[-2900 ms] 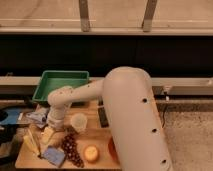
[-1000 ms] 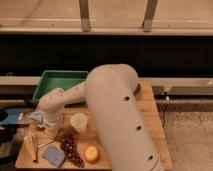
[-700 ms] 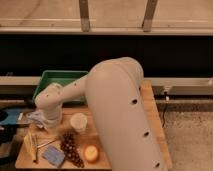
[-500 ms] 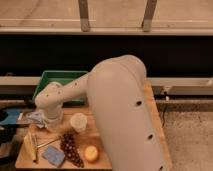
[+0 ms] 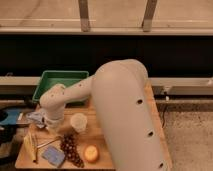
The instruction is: Place fork in tray
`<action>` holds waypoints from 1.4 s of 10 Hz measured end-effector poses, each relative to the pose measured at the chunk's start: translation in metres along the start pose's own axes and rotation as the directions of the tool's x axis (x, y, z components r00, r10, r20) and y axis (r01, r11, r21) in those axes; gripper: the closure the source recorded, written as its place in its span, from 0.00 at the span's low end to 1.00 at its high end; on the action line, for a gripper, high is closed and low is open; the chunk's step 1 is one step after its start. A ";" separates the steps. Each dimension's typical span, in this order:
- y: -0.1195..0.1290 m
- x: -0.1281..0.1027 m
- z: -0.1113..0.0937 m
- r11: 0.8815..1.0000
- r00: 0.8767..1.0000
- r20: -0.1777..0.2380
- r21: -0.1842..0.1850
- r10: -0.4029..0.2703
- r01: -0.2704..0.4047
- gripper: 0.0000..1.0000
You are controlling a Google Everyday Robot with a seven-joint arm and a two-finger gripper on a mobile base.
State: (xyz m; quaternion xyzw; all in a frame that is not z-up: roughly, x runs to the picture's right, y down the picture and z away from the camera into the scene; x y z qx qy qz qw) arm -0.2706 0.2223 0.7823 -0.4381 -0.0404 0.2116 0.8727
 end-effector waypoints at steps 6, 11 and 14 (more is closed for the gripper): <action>0.012 -0.001 0.009 1.000 1.000 0.005 -0.023 -0.011 0.011 0.26; 0.004 0.002 0.019 1.000 1.000 0.007 0.020 0.007 -0.008 0.26; -0.001 0.003 0.019 0.998 1.000 -0.003 0.052 0.024 -0.024 0.26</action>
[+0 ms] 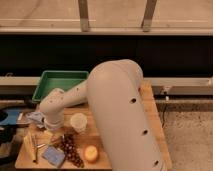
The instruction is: Place fork in tray
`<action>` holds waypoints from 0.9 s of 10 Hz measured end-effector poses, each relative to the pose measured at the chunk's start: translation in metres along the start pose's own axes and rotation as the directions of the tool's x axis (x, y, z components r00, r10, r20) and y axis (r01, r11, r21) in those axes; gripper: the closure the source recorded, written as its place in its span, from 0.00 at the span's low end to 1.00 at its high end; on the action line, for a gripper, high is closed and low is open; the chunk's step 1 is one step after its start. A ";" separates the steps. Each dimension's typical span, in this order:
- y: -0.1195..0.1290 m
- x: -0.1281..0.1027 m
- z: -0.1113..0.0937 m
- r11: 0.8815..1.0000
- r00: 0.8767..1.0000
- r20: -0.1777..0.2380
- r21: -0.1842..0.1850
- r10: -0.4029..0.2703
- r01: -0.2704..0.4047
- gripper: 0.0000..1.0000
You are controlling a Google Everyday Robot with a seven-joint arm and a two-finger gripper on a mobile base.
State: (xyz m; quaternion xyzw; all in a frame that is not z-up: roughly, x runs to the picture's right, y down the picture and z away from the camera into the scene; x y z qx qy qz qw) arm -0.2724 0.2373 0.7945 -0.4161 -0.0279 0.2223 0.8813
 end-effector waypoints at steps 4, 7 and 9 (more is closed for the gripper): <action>-0.004 0.002 0.002 0.999 1.000 -0.005 0.036 0.015 -0.015 0.26; -0.008 0.005 0.006 0.998 1.000 -0.008 0.049 0.027 -0.026 0.26; -0.007 0.004 0.010 0.998 0.999 -0.012 0.051 0.030 -0.029 0.26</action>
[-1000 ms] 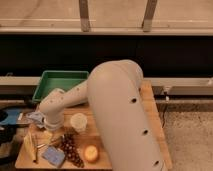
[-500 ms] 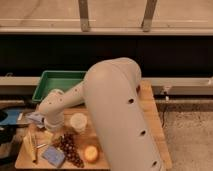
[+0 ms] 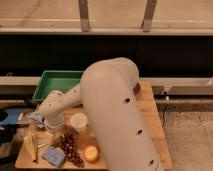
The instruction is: Place fork in tray
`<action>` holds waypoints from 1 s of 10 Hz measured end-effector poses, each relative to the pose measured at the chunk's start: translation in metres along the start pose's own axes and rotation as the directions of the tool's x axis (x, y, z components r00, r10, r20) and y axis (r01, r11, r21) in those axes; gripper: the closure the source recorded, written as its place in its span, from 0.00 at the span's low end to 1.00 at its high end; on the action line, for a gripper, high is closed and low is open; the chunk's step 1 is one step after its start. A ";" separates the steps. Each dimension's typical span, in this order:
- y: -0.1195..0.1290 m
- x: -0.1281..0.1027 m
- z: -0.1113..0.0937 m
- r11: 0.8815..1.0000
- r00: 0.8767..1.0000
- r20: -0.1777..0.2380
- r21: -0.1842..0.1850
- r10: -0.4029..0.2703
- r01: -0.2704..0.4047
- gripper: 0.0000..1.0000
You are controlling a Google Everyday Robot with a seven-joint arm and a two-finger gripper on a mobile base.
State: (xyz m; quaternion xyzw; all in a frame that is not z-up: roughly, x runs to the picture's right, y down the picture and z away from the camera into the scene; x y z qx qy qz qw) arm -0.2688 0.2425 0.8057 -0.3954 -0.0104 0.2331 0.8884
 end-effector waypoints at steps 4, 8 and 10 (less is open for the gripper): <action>-0.003 0.002 -0.004 1.000 1.000 -0.002 0.004 -0.003 0.003 0.26; -0.005 0.003 -0.004 1.000 1.000 -0.011 0.003 0.005 -0.004 0.26; -0.005 0.004 -0.005 1.000 1.000 -0.012 0.003 0.008 -0.008 0.26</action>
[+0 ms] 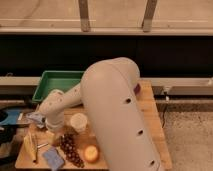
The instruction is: Place fork in tray
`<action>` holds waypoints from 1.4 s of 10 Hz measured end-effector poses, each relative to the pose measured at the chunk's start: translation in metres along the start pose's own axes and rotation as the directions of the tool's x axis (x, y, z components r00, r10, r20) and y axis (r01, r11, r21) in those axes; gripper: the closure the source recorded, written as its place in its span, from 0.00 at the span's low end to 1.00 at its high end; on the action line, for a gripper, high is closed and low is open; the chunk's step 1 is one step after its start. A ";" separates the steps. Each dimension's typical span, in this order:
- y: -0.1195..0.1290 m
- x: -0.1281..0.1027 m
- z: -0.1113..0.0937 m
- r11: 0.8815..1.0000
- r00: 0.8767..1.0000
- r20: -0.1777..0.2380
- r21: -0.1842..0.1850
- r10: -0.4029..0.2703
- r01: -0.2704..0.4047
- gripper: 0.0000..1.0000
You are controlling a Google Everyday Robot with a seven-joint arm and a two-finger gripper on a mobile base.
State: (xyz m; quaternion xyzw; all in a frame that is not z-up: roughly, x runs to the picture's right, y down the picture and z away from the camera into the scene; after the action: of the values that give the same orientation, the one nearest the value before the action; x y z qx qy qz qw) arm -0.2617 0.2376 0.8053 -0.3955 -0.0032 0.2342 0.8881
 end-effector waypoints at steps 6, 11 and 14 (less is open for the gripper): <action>-0.002 0.002 -0.001 1.000 1.000 -0.005 -0.001 0.009 -0.009 0.51; -0.001 0.002 -0.003 1.000 1.000 -0.009 0.000 0.008 -0.008 0.97; 0.000 -0.001 0.003 1.000 1.000 -0.006 -0.003 0.022 -0.022 1.00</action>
State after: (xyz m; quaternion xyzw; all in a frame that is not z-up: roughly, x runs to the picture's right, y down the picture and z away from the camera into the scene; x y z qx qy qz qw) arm -0.2631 0.2395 0.8078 -0.3974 0.0032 0.2427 0.8850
